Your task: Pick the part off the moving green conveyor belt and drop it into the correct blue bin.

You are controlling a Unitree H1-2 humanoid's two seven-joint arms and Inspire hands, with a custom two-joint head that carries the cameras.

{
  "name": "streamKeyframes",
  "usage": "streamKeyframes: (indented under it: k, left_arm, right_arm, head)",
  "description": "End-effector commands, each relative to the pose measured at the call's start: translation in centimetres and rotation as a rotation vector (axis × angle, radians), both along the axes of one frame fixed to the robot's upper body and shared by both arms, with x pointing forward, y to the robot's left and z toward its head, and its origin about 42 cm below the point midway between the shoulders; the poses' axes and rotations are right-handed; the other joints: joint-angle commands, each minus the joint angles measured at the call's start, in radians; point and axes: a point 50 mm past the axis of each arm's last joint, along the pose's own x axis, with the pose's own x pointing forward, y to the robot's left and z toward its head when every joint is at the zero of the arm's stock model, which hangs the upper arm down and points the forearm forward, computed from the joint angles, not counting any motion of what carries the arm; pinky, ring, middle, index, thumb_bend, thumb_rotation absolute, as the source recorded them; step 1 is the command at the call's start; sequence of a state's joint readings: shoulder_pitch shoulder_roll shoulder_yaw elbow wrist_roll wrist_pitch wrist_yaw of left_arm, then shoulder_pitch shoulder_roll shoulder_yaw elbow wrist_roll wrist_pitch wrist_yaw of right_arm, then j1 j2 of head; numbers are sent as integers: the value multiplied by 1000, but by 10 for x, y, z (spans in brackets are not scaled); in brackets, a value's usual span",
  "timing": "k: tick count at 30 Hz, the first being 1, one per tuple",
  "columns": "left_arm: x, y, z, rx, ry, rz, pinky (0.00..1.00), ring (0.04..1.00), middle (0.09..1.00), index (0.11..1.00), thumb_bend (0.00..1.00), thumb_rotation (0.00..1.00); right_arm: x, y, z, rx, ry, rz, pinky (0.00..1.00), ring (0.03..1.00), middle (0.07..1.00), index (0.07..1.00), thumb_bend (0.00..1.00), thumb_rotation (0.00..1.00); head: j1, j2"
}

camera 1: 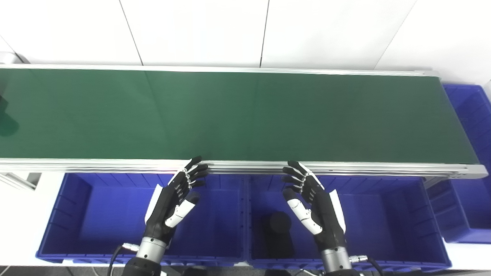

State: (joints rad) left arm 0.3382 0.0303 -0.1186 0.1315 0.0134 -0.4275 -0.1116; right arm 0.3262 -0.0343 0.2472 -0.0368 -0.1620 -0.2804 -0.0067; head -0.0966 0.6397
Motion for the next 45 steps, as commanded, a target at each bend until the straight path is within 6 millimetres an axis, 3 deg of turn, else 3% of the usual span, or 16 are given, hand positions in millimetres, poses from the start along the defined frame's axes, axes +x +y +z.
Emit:
streamKeyframes:
  k: [1,33,43,45]
  left_arm:
    - [6,1,8,5,-67,-4,761,813,834,890,799,770]
    - [6,-2,8,-1,-66,-3,754,808,831,890,791,768]
    - [6,-5,6,0,-61,-4,761,811,830,886,800,758]
    - [8,-7,4,-2,-56,-2,753,806,824,880,803,747]
  right_arm:
    - [6,3,12,25,-79,15,661,748,796,843,533,645]
    - [6,0,10,25,-87,19,666,753,800,846,513,640]
    - [6,-2,8,13,-96,19,655,743,795,849,512,670]
    - [7,-4,5,17,-94,19,657,745,797,850,504,670]
  head:
    - [0,-2]
    - [24,-13]
    - [98,-41]
    - [145,-69]
